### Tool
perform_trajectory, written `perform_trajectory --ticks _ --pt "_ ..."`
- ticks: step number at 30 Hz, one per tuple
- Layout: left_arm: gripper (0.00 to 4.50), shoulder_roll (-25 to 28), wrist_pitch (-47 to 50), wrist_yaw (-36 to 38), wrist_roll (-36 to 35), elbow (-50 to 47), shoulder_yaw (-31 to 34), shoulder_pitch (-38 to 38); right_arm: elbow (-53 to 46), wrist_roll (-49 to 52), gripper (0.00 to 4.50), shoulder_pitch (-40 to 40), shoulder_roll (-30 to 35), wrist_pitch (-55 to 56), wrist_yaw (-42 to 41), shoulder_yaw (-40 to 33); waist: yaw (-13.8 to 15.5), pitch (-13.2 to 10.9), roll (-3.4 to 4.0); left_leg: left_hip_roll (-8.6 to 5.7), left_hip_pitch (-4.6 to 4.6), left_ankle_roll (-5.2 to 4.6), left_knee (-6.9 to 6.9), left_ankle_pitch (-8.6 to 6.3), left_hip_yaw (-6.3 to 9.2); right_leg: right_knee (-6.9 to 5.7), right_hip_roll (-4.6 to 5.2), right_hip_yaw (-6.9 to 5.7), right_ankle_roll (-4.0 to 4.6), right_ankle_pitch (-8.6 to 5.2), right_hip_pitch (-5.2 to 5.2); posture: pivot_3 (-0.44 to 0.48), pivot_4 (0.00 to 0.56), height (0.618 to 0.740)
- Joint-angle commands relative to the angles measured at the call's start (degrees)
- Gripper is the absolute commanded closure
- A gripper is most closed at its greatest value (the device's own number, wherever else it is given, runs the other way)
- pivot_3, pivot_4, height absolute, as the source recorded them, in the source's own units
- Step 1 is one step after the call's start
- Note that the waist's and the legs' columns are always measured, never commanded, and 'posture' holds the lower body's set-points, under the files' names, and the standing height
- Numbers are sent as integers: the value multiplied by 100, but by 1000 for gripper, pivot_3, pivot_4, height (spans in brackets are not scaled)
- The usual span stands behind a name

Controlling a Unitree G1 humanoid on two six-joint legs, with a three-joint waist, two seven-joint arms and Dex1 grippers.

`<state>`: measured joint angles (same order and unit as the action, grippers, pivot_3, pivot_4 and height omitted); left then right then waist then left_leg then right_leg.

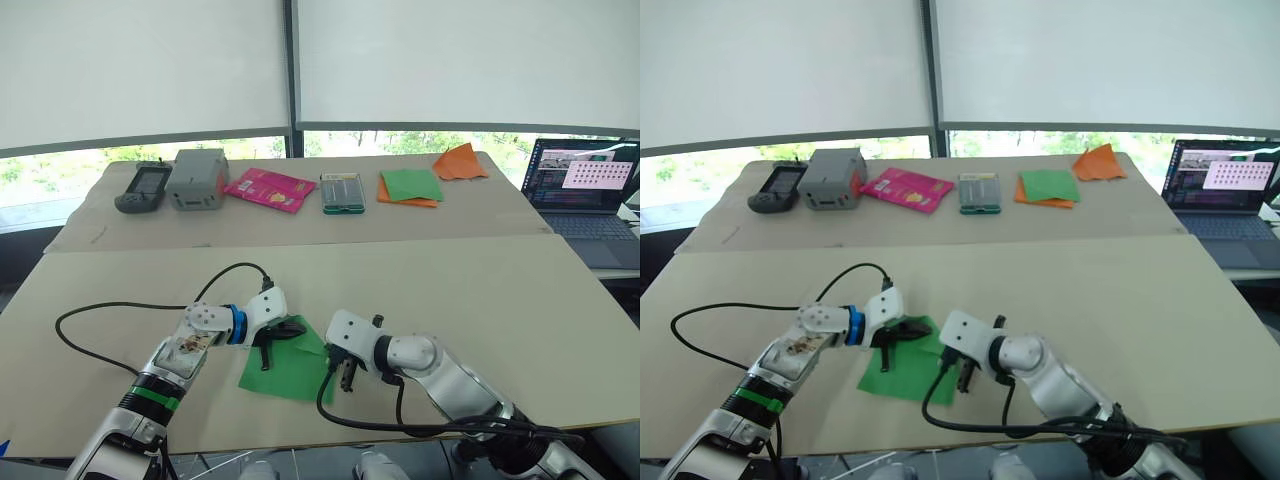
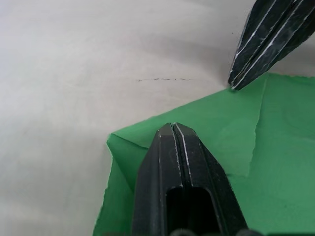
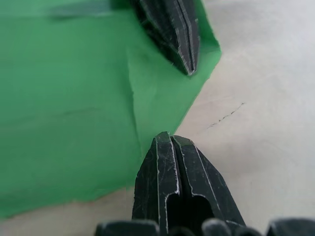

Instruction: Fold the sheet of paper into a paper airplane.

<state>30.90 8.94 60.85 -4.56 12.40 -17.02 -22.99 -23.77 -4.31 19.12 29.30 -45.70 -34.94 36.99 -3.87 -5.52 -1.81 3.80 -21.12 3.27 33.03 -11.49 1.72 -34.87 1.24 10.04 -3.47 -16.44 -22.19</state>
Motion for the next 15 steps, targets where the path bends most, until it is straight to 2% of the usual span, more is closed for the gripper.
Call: perform_trajectory --ticks 1,9,15 --pt "4500 64 118 -53 266 299 -136 129 476 -202 4473 -429 373 -287 -351 697 5 3 -3 0 0 1 0 -1 0 1 0 0 0 0 0 0 150 740" --pt "4500 64 104 -83 278 279 -156 170 158 -612 4473 -531 755 -137 -626 966 34 10 -9 -2 0 5 0 -3 -1 3 2 0 -1 -1 0 0 150 740" --pt "4500 46 63 -106 290 305 -197 181 -178 -638 4473 -683 889 -252 -720 880 57 19 -18 -2 0 12 0 -7 -2 5 4 0 -1 -5 0 0 150 740"
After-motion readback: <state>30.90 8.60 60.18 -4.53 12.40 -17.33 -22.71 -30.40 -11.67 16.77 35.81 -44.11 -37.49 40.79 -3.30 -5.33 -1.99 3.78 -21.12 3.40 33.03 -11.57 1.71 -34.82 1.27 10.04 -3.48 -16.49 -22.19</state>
